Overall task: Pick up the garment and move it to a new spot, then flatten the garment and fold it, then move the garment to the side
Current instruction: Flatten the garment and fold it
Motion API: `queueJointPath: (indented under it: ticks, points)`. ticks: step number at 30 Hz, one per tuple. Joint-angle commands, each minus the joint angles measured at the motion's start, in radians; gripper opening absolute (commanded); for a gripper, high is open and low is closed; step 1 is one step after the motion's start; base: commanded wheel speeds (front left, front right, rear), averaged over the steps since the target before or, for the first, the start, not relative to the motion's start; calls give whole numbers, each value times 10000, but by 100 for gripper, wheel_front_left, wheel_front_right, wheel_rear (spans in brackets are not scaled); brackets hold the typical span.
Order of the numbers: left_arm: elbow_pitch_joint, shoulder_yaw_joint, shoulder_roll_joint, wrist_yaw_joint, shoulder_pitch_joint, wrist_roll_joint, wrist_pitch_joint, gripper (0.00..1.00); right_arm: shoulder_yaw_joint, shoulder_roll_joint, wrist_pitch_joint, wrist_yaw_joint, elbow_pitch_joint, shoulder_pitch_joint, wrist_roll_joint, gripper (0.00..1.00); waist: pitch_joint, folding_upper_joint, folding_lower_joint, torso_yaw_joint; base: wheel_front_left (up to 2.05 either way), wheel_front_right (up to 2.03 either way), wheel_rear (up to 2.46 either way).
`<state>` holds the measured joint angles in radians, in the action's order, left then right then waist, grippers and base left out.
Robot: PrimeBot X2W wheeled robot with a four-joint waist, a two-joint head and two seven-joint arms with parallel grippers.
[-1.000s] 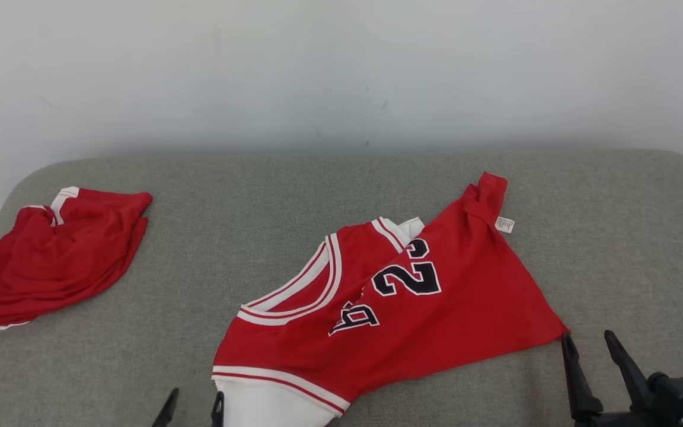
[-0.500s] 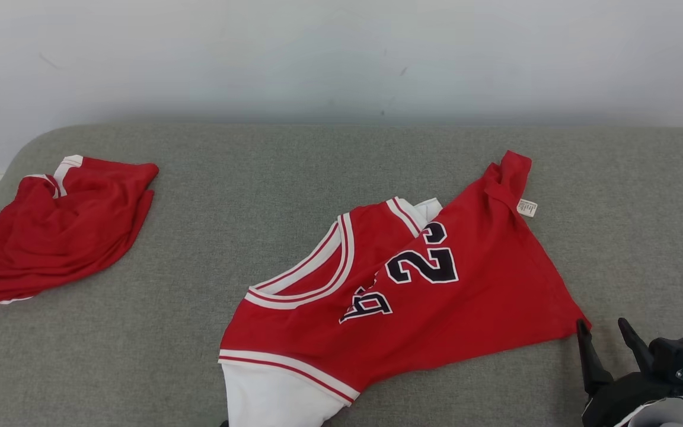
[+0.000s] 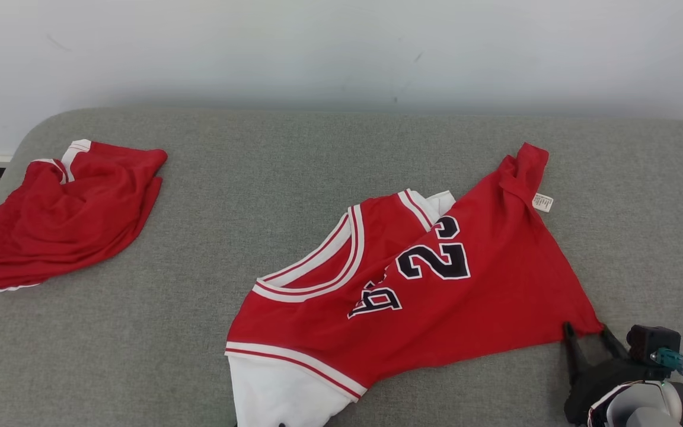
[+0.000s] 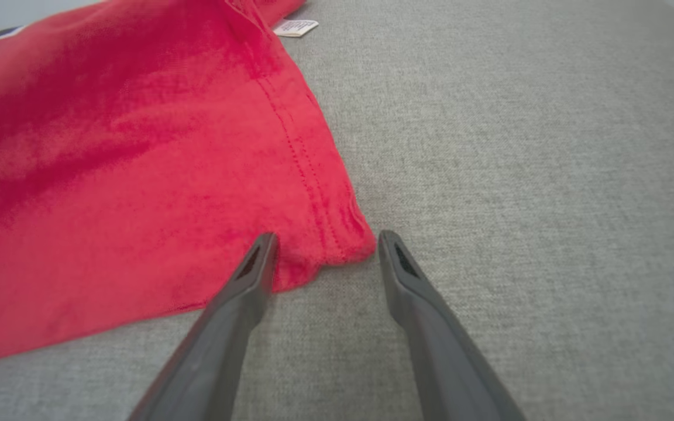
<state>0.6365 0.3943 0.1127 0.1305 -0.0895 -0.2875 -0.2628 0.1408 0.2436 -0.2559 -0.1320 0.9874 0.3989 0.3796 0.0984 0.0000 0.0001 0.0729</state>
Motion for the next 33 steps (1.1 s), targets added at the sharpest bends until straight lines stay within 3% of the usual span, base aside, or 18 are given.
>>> queueJointPath:
  ticks: [1, 2, 3, 8, 16, 19, 26, 33]
  points:
    - [132, 123, -95, -5, -107, -91, 23, 33, 100, -55, -11, 27, 109, 76, 115, 4, 2, 0, -1, 1, 0, 0, 0]
    - [196, 168, -117, -5, -148, -179, 19, 7, 146, -54, -32, 27, 185, 110, 213, 0, 3, 0, -1, -5, 0, 0, 0]
    - [245, 221, -129, -3, -177, -243, 16, 0, 189, -65, -51, 27, 246, 145, 323, 0, 3, 0, -1, -15, 0, 0, 0]
    - [212, 287, -154, -7, -411, -717, -10, 0, 468, 7, -92, 27, -23, 292, 741, 0, -17, 0, -1, -97, 0, 0, 0]
    - [-1968, -473, -255, -9, -894, -2223, -27, 0, 797, 368, -100, 27, -2232, 113, 977, 0, 74, 0, -1, -374, 0, 0, 0]
    - [-2522, -478, 64, -9, -1658, -2449, -26, 0, 987, 466, -102, 27, -2949, 504, 1018, 0, 224, 0, -1, -546, 0, 0, 0]
    - [-2766, 145, 1441, -8, -5369, -2328, 698, 0, 1525, 857, -7, 27, -3480, 2924, 1306, 0, 1437, 0, -1, -1039, 0, 0, 0]
    - [-1994, -141, 2022, -8, -10132, -3329, 1806, 0, 1282, 1233, 935, 27, -3247, 6668, 2217, 0, 3507, 0, -1, -1294, 0, 0, 0]
